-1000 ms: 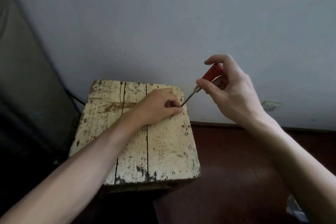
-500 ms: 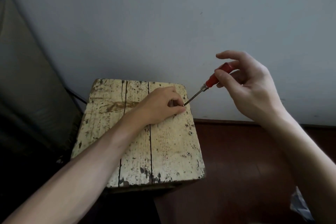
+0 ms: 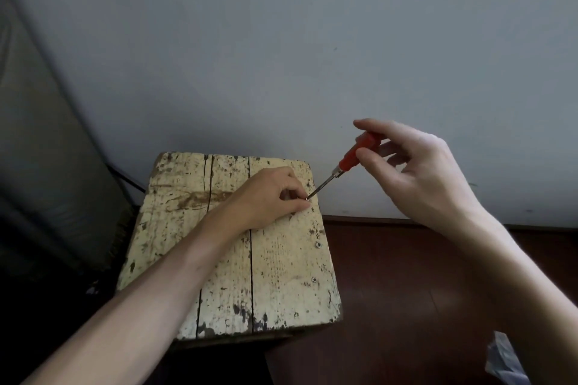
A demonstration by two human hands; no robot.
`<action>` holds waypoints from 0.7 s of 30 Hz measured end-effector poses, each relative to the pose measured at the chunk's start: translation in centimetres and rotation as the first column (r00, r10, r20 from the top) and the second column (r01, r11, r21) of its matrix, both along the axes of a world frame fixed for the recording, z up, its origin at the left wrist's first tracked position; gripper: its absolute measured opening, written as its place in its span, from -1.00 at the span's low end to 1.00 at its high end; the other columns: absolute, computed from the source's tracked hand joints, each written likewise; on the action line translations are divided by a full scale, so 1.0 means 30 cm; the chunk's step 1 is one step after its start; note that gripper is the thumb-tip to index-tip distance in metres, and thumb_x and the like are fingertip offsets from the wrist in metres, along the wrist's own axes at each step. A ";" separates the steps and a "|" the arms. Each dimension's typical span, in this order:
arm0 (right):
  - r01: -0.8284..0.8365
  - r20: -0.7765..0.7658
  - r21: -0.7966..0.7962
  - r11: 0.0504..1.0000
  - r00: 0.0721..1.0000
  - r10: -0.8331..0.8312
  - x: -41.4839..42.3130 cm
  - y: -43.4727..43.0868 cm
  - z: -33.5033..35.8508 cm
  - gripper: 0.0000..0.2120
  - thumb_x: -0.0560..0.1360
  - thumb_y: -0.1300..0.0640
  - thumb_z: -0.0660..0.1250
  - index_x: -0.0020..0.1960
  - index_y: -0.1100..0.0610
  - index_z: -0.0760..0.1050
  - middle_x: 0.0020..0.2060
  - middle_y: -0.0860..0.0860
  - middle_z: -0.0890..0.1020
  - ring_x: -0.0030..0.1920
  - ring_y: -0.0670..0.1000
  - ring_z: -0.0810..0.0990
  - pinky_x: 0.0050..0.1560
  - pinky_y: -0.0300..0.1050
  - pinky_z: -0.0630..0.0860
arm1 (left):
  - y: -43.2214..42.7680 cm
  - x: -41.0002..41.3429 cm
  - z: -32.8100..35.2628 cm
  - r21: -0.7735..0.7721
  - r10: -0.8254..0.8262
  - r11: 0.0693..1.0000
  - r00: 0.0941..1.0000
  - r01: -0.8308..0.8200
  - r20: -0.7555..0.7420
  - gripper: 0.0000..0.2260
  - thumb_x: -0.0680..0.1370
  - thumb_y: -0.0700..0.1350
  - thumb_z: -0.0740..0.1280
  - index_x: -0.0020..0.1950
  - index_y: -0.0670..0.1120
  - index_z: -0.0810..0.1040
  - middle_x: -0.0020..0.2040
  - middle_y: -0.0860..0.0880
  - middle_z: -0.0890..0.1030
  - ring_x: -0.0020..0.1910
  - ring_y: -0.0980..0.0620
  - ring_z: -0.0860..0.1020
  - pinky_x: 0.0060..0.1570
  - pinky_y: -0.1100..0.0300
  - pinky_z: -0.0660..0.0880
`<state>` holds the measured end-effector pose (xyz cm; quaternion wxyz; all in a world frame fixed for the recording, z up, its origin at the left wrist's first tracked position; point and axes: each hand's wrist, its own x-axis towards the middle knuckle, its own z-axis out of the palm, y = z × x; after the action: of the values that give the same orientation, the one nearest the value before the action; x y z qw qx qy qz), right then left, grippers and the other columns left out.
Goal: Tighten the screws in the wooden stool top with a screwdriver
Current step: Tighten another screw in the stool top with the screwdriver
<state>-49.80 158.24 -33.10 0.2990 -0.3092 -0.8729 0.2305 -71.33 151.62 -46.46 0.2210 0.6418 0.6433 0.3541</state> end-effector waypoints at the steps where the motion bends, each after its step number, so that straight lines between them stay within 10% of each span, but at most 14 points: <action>1: -0.021 0.003 -0.016 1.000 1.000 0.021 0.002 -0.002 0.005 -0.71 0.60 0.20 0.39 0.28 -0.02 0.59 -0.06 -0.17 0.73 -0.11 -0.06 0.70 -0.14 -0.09 0.56 | 0.002 -0.001 0.000 -0.003 0.001 1.000 1.000 -0.001 0.002 -0.84 0.52 0.10 0.50 -0.02 0.05 0.72 -0.08 0.16 0.56 -0.08 0.18 0.54 -0.02 0.08 0.53; 14: 0.050 -0.078 0.118 0.992 0.996 -0.041 -0.049 -0.008 -0.023 -0.90 0.55 0.03 0.49 0.00 0.04 0.66 -0.21 -0.09 0.75 -0.24 -0.03 0.69 -0.17 -0.26 0.53 | 0.003 -0.005 0.003 -0.028 -0.003 1.000 1.000 0.003 0.016 -0.83 0.51 0.11 0.50 -0.01 0.06 0.73 -0.07 0.17 0.56 -0.07 0.19 0.53 0.01 0.05 0.54; 21: -0.055 0.086 0.115 0.992 0.995 0.045 -0.002 -0.004 0.010 -0.72 0.60 0.10 0.42 0.30 0.07 0.61 0.07 -0.19 0.66 -0.02 -0.14 0.67 -0.19 -0.13 0.56 | 0.000 -0.003 0.007 -0.020 -0.006 1.000 1.000 0.006 0.024 -0.84 0.51 0.09 0.51 0.00 0.04 0.73 -0.07 0.15 0.56 -0.09 0.19 0.53 -0.05 0.14 0.51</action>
<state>-49.86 158.13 -32.81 0.2741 -0.2783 -0.9041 0.1732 -71.43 151.62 -46.24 0.2361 0.6371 0.6423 0.3547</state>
